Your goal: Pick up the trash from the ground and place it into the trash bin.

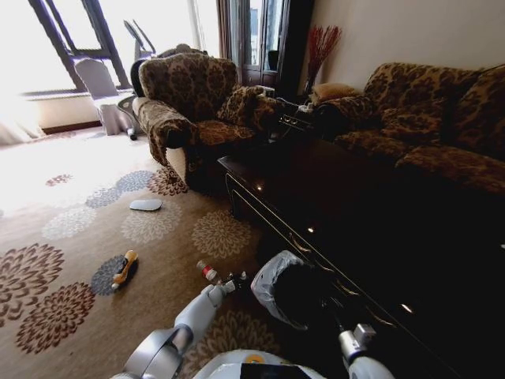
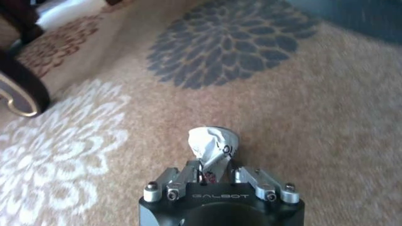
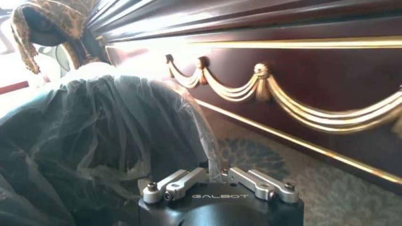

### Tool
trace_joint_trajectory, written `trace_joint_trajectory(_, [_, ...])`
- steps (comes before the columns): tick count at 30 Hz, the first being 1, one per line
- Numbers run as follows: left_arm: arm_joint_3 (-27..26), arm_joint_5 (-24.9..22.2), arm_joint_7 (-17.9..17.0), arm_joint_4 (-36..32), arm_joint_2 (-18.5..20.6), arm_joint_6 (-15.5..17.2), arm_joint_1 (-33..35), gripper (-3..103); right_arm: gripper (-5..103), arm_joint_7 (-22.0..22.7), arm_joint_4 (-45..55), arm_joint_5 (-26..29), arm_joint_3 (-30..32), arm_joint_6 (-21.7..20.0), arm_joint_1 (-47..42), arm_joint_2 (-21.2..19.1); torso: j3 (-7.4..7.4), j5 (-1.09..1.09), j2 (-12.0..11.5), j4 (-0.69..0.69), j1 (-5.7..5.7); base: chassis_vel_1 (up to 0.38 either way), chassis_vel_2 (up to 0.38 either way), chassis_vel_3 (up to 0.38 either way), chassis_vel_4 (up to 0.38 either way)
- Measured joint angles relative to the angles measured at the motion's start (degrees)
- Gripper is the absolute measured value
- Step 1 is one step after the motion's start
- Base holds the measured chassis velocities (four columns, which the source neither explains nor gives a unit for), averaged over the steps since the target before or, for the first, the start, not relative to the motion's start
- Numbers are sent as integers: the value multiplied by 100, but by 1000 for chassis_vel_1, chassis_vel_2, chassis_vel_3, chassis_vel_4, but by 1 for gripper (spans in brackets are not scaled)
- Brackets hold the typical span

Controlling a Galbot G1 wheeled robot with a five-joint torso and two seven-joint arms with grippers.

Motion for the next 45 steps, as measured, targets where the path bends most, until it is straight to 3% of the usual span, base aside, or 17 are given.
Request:
trace_joint_trajectory(15, [-537,-1647,-239,-2035,533,335,911,24,1,171,-344,-363,-577,10,384,-58,-1,-1,3,-3,-1,0,0,0,0])
trace_joint_trajectory(16, [-689,-2100,-308,-2529,652,412,1134,24,1,257,-449,-405,-736,-6,564,-147,-1,0,3,-2,-1,0,0,0,0])
trace_joint_trajectory(18, [-748,-2278,-323,-2732,692,427,1223,24,1,299,-488,-431,-801,-45,657,-178,-1,-1,3,-2,-1,0,0,0,0])
trace_joint_trajectory(21, [-1049,-3002,-390,-3708,922,450,1720,24,1,445,-622,-550,-1154,-363,1079,-317,-1,-1,3,-1,-1,0,0,0,0])
trace_joint_trajectory(26, [-1261,-3546,-389,-4464,1119,389,2187,24,1,552,-763,-564,-1516,-577,1352,-442,-1,0,3,-1,-2,0,0,0,0])
trace_joint_trajectory(29, [-1396,-4604,-229,-5540,1325,315,2688,24,1,715,-978,-424,-1932,-758,1800,-661,-1,-2,3,-1,-2,0,0,0,0])
trace_joint_trajectory(30, [-1396,-4604,-229,-5540,1325,315,2688,24,1,715,-978,-424,-1932,-758,1800,-661,-1,-2,3,-1,-2,0,0,0,0])
trace_joint_trajectory(33, [-1374,-5346,13,-6470,1456,387,2864,24,1,972,-1061,-78,-2280,-953,2278,-888,-1,2,3,1,-2,0,0,0,0])
trace_joint_trajectory(37, [-1249,-5856,186,-7265,1543,643,2805,24,1,1137,-1225,164,-2404,-1090,2754,-1047,-1,-2,3,-5,-1,0,0,0,0])
trace_joint_trajectory(42, [-1124,-6449,346,-7940,1610,1043,2812,24,1,1198,-1447,417,-2740,-1162,3372,-1219,-1,0,3,-1,-1,0,0,0,0])
trace_joint_trajectory(45, [-1053,-6555,375,-8015,1611,1163,2799,24,1,1198,-1499,470,-2846,-1171,3491,-1249,-1,1,3,-1,-1,0,0,0,0])
